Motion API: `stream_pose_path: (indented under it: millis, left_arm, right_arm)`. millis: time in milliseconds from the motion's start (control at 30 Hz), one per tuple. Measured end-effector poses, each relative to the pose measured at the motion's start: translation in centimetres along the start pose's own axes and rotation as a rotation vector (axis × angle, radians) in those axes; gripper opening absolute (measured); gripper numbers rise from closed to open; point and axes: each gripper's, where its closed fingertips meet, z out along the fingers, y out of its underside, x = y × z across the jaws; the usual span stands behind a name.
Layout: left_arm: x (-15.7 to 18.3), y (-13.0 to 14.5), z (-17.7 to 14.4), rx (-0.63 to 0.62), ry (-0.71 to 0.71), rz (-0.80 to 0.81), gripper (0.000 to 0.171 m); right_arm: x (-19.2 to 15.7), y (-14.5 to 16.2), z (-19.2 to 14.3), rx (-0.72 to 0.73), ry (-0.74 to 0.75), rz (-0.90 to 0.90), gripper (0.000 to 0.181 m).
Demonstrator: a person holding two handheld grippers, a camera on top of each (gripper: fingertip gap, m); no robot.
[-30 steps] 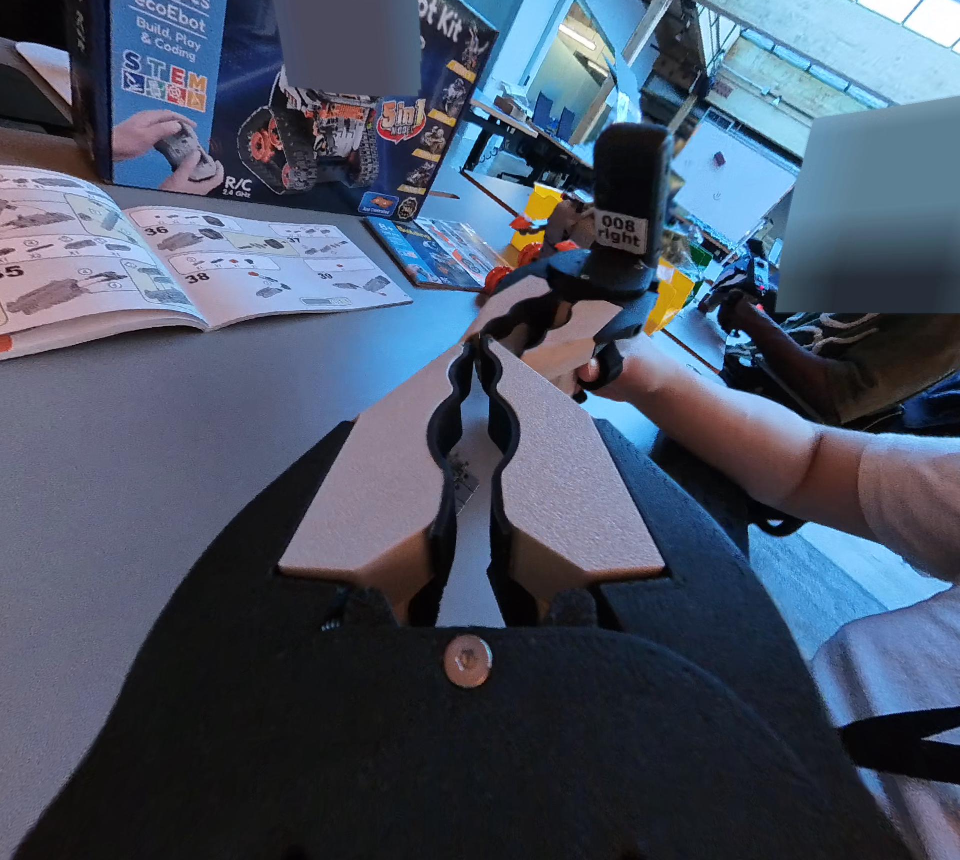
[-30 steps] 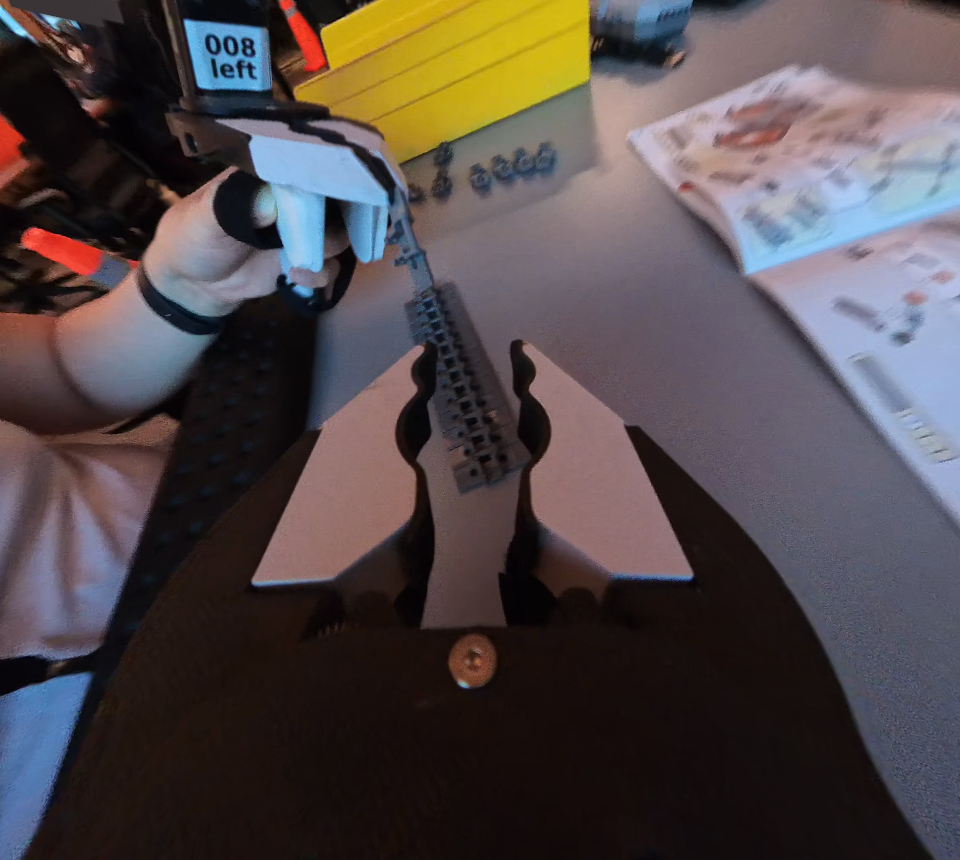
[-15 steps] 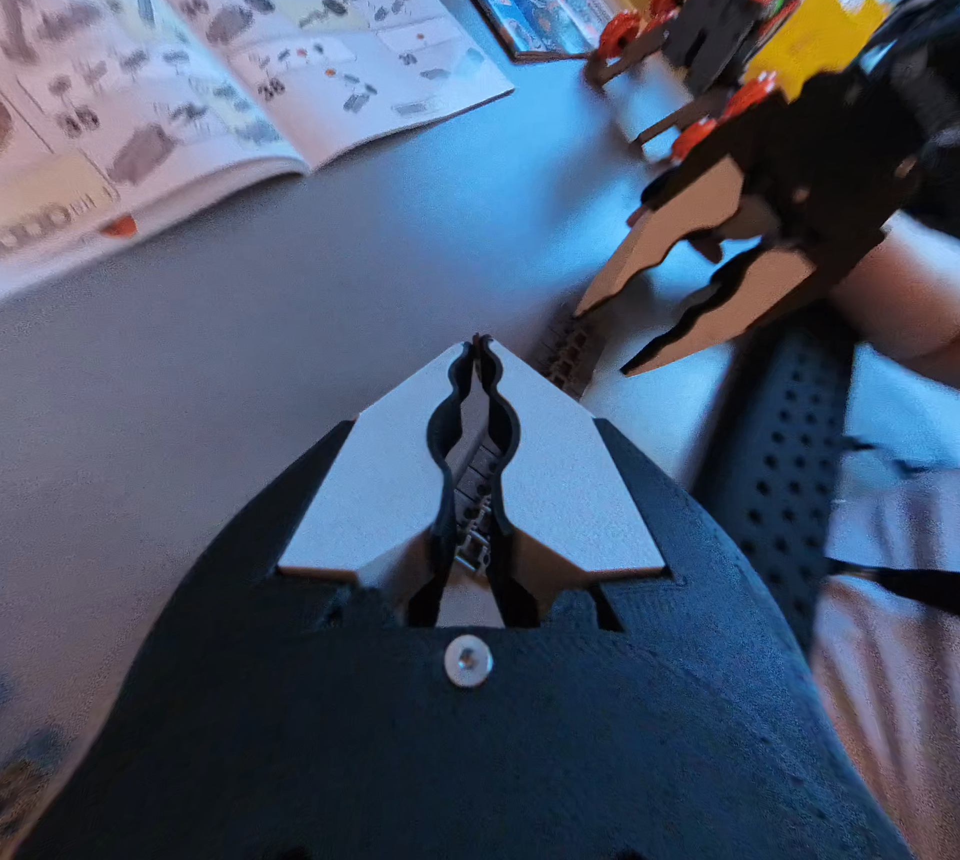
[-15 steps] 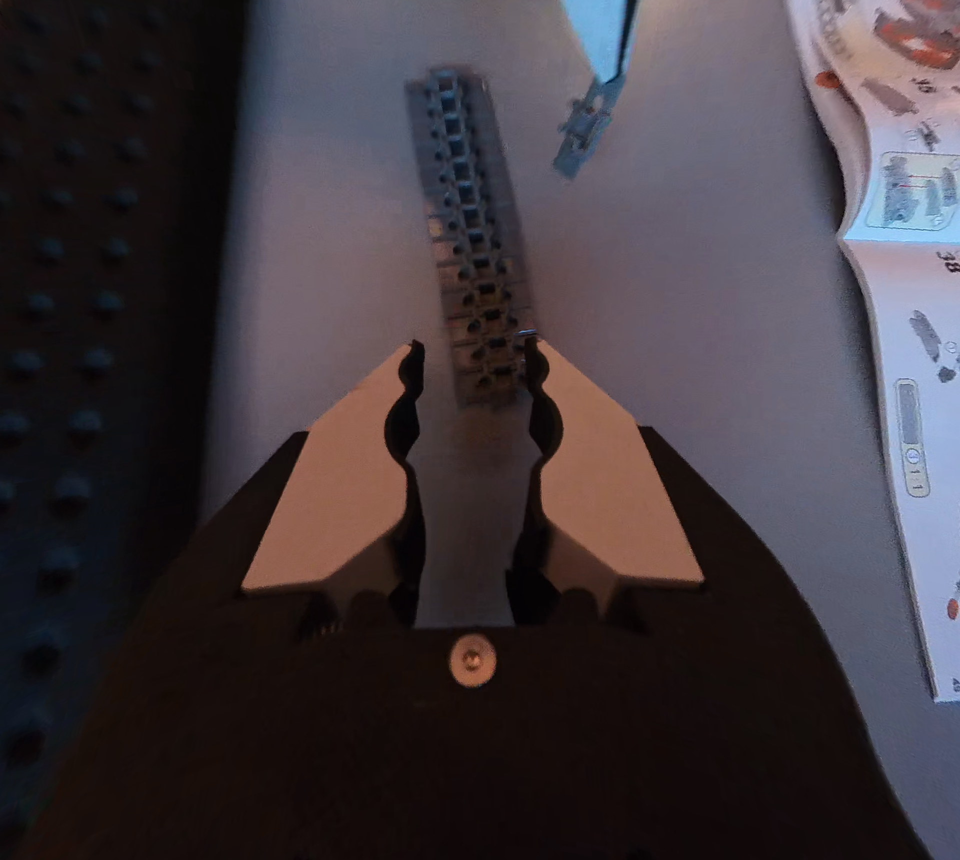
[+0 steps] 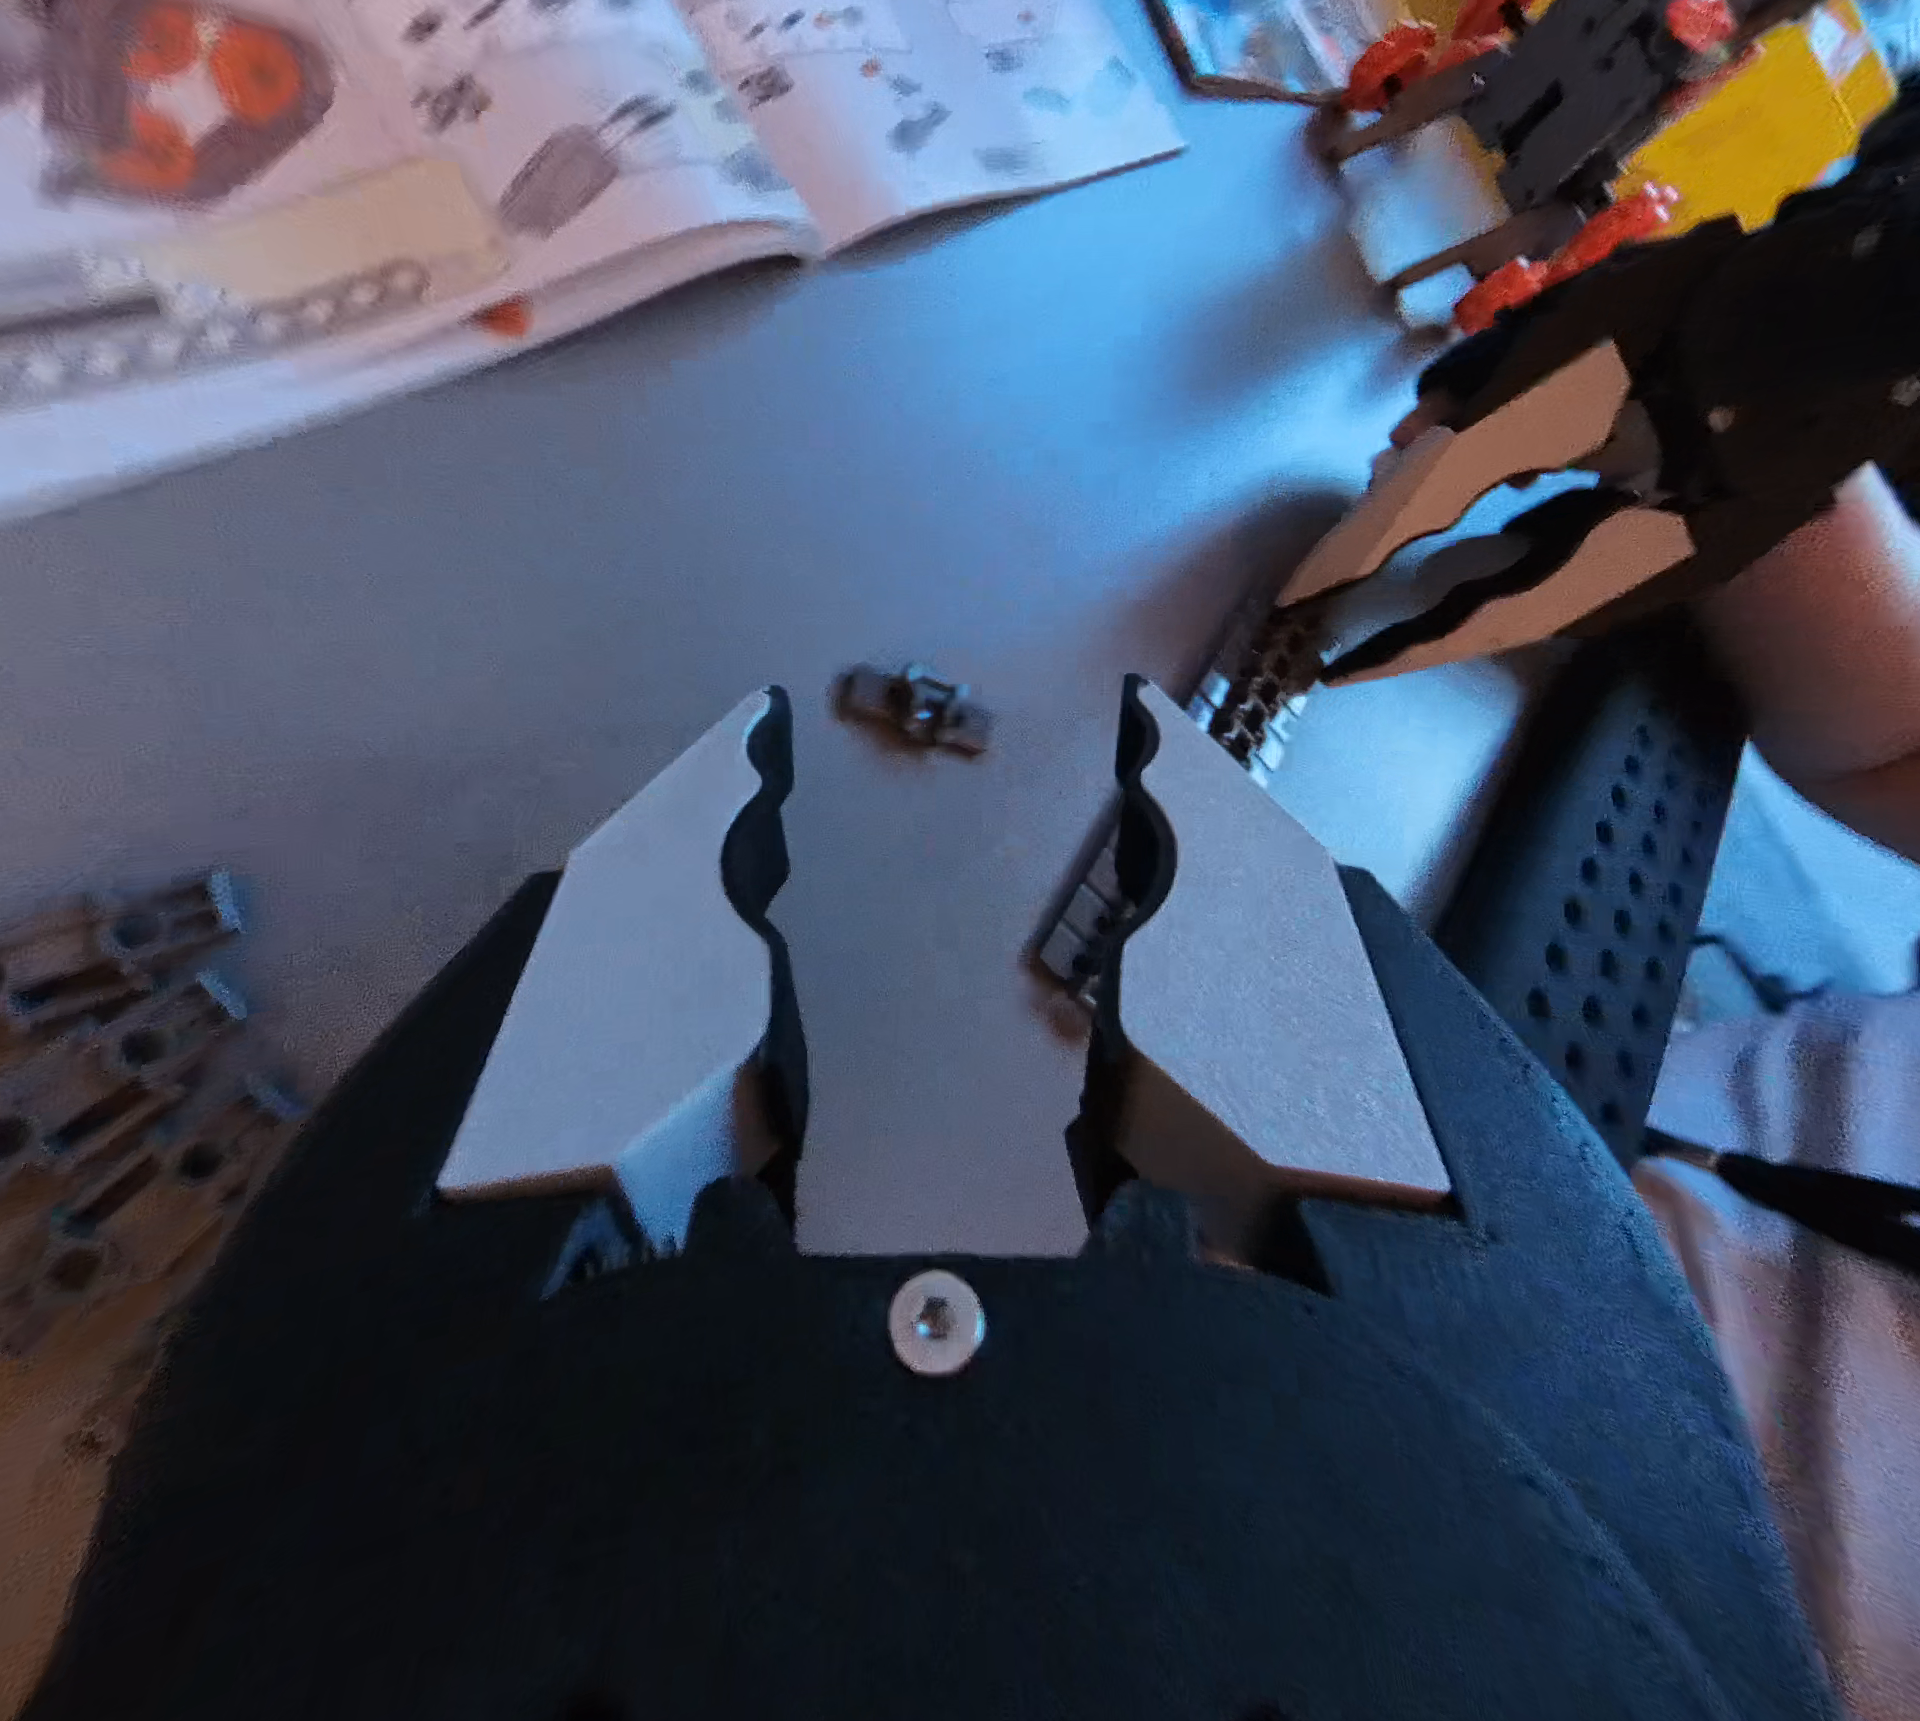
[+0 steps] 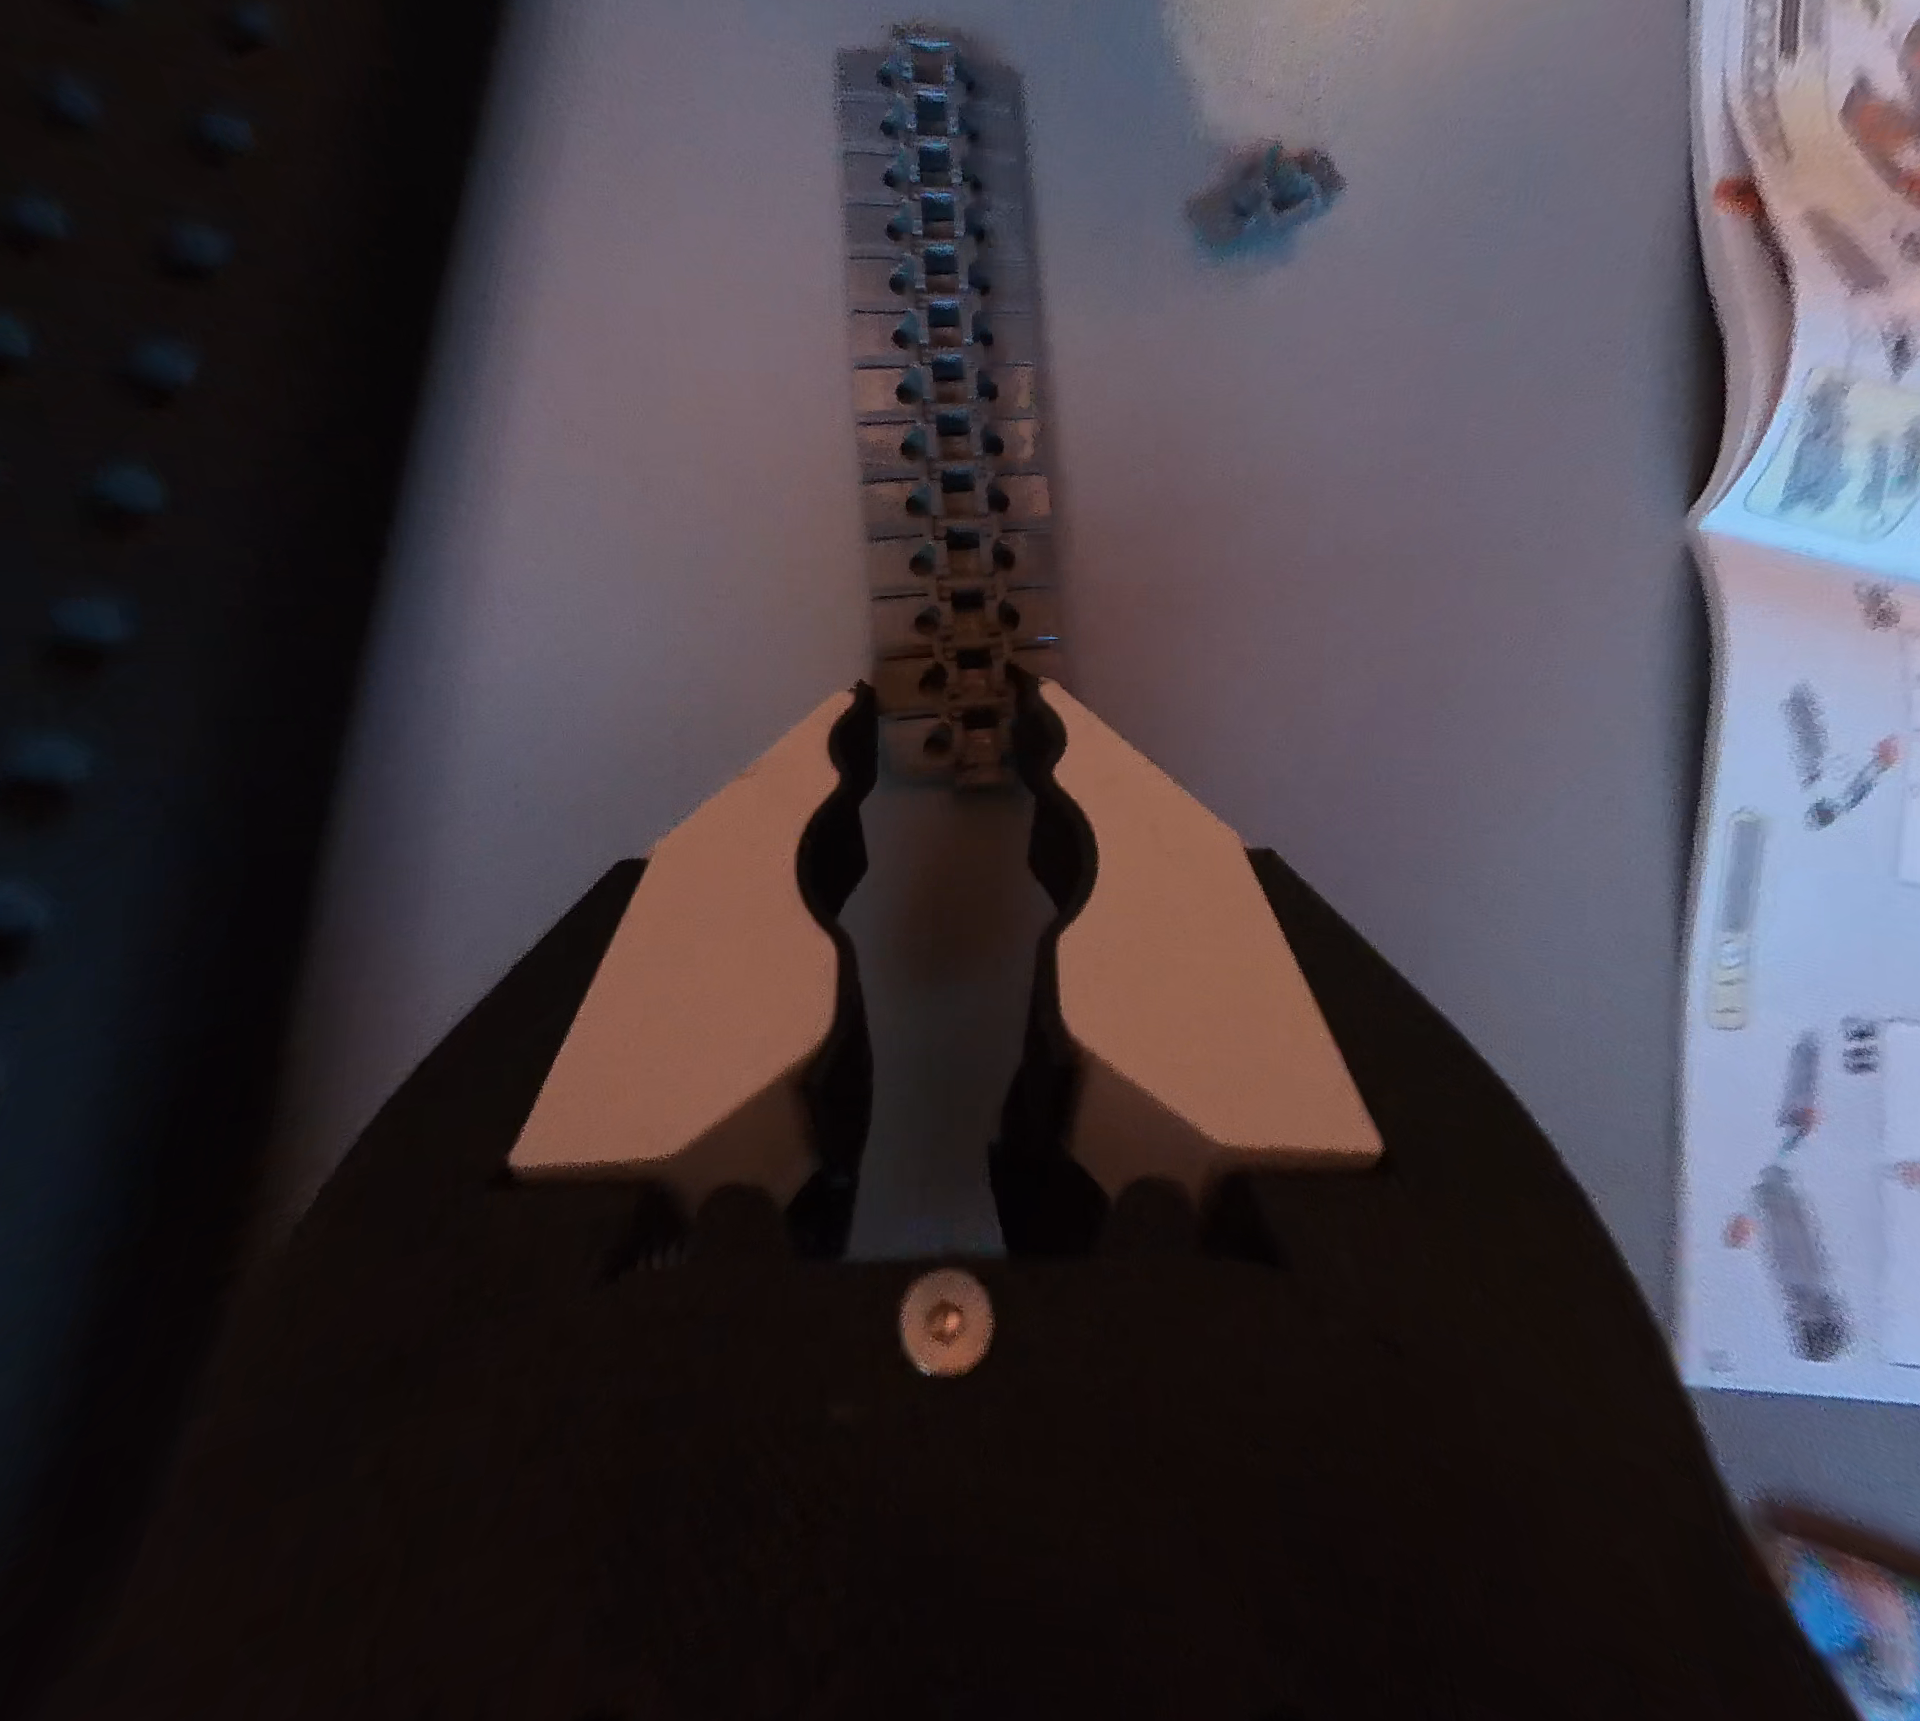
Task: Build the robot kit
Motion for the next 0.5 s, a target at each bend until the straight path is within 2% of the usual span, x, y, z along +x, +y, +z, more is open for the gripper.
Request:
stream_pose_path:
  millis: [33,100,167,233,300,367,467,500]
  left_arm:
    - [1.6,-0.3,0.0,0.003,0.034,0.068,0.062]
    - [6.8,-0.5,0.6,-0.022,0.235,0.196,0.059]
    - [10.3,-0.1,1.6,-0.093,0.405,0.269,0.060]
    - [11.1,0.1,3.3,-0.172,0.481,0.300,0.060]
    - [11.4,0.1,4.8,-0.250,0.552,0.264,0.057]
    - [11.9,0.6,5.8,-0.326,0.611,0.244,0.043]
    - [12.4,1.7,6.9,-0.369,0.634,0.349,0.041]
    - [12.9,2.0,7.0,-0.374,0.652,0.384,0.030]
  right_arm:
    - [-0.1,-0.1,-0.2,-0.012,0.027,-0.082,0.026]
    - [0.2,-0.3,-0.6,-0.058,0.127,-0.278,0.026]
    - [0.4,-0.6,-1.1,-0.117,0.234,-0.457,0.026]
    - [0.5,-1.4,-1.4,-0.134,0.325,-0.601,0.026]
    - [0.3,-2.1,-1.7,-0.126,0.377,-0.685,0.026]
    - [0.3,-2.6,-2.2,-0.106,0.411,-0.721,0.026]
    - [0.4,-3.1,-3.2,-0.053,0.438,-0.743,0.026]
    - [0.6,-2.9,-3.4,-0.049,0.441,-0.732,0.026]
